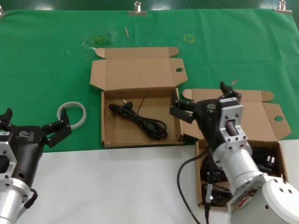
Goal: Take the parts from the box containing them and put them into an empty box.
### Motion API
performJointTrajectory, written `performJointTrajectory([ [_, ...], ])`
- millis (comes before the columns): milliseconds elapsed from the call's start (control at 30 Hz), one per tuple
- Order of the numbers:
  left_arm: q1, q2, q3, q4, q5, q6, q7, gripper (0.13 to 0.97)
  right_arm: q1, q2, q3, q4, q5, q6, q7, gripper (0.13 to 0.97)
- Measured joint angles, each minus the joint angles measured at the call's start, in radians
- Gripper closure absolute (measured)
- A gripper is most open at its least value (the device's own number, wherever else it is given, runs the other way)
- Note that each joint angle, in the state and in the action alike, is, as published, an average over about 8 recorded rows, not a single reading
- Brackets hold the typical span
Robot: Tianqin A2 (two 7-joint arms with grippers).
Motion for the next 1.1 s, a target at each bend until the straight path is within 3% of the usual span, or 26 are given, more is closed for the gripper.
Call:
performJointTrajectory([
  [1100,0.000,0.000,0.000,0.000,0.000,0.000,0.001,0.132,-0.206,0.000,0.307,0.102,-0.401,-0.198,0.471,0.129],
])
